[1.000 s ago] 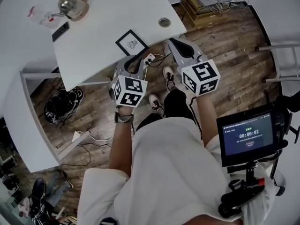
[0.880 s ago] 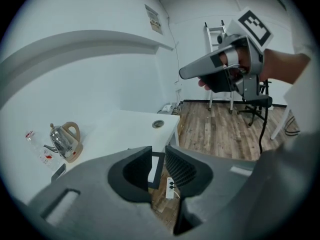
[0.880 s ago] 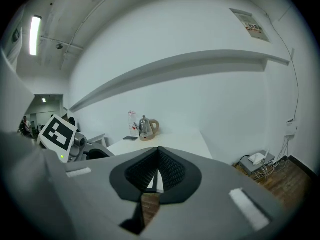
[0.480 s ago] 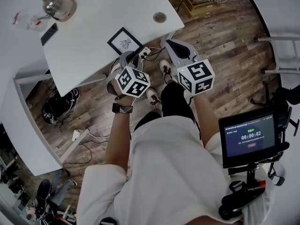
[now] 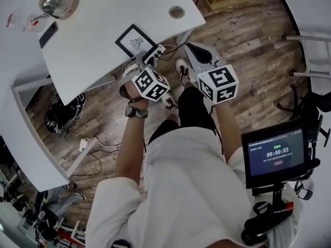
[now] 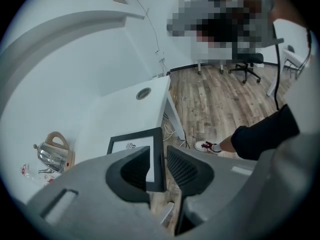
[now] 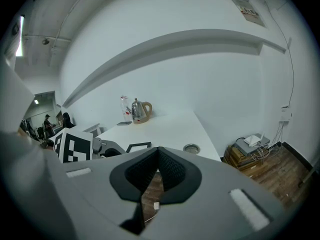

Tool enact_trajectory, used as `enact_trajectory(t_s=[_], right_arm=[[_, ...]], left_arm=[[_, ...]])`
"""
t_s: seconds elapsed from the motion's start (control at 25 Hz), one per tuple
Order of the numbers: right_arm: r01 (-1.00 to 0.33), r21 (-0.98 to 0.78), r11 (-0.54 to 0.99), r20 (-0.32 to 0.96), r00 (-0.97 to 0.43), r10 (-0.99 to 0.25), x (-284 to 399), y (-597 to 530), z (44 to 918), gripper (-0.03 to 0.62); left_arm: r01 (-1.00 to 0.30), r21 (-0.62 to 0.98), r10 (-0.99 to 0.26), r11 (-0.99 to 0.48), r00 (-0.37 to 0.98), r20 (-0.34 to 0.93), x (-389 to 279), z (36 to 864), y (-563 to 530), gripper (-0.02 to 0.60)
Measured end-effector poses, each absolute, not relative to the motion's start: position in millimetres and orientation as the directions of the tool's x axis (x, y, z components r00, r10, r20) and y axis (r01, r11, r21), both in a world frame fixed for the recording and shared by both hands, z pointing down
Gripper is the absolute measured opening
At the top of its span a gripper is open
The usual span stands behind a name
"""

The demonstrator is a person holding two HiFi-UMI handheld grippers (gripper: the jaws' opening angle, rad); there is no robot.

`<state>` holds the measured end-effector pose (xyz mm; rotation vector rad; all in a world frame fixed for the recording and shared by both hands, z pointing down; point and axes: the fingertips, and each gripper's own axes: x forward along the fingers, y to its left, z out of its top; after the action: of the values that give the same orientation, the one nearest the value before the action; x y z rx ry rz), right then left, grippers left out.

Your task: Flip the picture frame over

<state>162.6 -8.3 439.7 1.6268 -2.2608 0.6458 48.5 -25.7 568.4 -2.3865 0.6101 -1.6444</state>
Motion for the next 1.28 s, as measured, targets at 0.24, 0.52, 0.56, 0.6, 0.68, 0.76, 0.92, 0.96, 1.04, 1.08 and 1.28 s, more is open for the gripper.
enact_trajectory(t_s=[0.24, 0.52, 0.56, 0.6, 0.68, 0.76, 0.92, 0.96, 1.04, 1.08, 1.28], right_arm=[[-0.945, -0.199, 0.261, 0.49, -0.327, -0.808, 156, -2, 447, 0.002], [-0.937, -0.211, 0.278, 0.503, -0.348, -0.791, 147, 5, 455, 0.002], [-0.937, -0.211, 0.28, 0.505, -0.35, -0.789, 146, 6, 456, 0.002], [-0.936, -0.209, 0.283, 0.508, -0.351, -0.787, 145, 6, 457, 0.002], [-0.935, -0.204, 0.289, 0.513, -0.353, -0.782, 145, 6, 458, 0.002], [-0.935, -0.2, 0.293, 0.515, -0.355, -0.78, 145, 5, 458, 0.002], [-0.933, -0.197, 0.3, 0.514, -0.359, -0.779, 144, 4, 458, 0.002], [-0.933, -0.197, 0.302, 0.515, -0.36, -0.778, 144, 4, 458, 0.002], [-0.932, -0.197, 0.305, 0.516, -0.363, -0.776, 143, 4, 459, 0.002], [-0.931, -0.197, 0.306, 0.517, -0.364, -0.775, 142, 5, 459, 0.002], [-0.929, -0.201, 0.311, 0.519, -0.37, -0.771, 140, 5, 461, 0.002]], left_arm=[[-0.22, -0.391, -0.44, -0.894, 0.264, 0.858, 41, 577, -28, 0.111], [-0.185, -0.471, -0.503, -0.862, 0.212, 0.838, 38, 587, -31, 0.118], [-0.178, -0.489, -0.518, -0.854, 0.206, 0.83, 37, 588, -31, 0.12], [-0.173, -0.505, -0.533, -0.845, 0.202, 0.822, 36, 587, -32, 0.12], [-0.173, -0.529, -0.556, -0.831, 0.195, 0.808, 35, 588, -33, 0.126], [-0.183, -0.543, -0.571, -0.82, 0.19, 0.799, 33, 589, -34, 0.126], [-0.218, -0.562, -0.6, -0.798, 0.191, 0.777, 32, 590, -35, 0.106], [-0.228, -0.563, -0.604, -0.794, 0.195, 0.773, 33, 590, -34, 0.1], [-0.245, -0.562, -0.609, -0.79, 0.205, 0.766, 33, 590, -34, 0.092], [-0.254, -0.561, -0.611, -0.788, 0.211, 0.763, 34, 588, -34, 0.09], [-0.323, -0.538, -0.62, -0.779, 0.26, 0.741, 39, 576, -35, 0.086]])
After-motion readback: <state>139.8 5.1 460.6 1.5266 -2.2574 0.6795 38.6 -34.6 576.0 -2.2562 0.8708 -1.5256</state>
